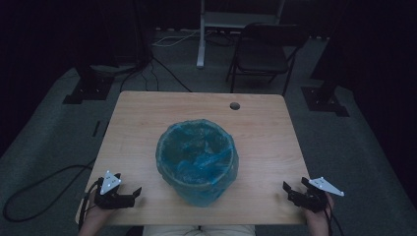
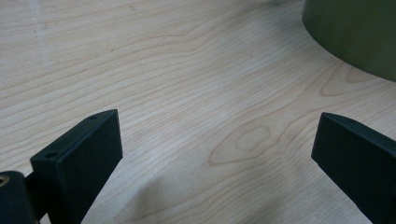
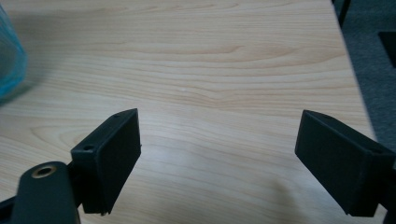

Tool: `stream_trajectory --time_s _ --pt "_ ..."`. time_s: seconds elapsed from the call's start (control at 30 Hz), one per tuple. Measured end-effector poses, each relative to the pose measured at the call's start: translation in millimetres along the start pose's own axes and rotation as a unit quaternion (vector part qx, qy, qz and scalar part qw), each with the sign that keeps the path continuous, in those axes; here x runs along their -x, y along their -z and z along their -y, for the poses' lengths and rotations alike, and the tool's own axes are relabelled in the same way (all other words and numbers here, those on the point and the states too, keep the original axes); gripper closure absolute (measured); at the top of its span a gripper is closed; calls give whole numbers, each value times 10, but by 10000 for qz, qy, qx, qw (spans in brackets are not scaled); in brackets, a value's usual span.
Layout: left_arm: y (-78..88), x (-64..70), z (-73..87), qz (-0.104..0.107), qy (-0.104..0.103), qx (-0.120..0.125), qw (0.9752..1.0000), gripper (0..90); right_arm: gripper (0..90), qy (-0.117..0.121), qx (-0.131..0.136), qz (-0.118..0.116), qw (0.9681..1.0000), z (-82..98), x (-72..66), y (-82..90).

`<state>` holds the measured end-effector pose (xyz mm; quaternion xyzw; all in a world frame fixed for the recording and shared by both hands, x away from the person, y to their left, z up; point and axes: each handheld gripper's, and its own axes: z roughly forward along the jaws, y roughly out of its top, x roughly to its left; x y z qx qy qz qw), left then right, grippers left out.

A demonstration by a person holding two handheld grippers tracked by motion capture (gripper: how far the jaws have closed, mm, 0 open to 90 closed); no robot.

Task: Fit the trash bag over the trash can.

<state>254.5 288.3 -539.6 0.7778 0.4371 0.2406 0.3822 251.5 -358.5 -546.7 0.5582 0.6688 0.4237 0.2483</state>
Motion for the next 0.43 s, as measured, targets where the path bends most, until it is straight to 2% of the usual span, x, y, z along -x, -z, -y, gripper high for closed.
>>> stream_trajectory --time_s 0.1,0.27,0.43 --pt "0 -5 3 -9 14 28 10000 24 138 44 25 109 9999 13 56 37" --pt "-3 -7 6 -32 28 2 10000 24 138 -137 118 226 9996 34 162 99" --pt "-16 -2 10 -51 27 -19 10000 24 139 -203 138 237 9994 36 192 107"
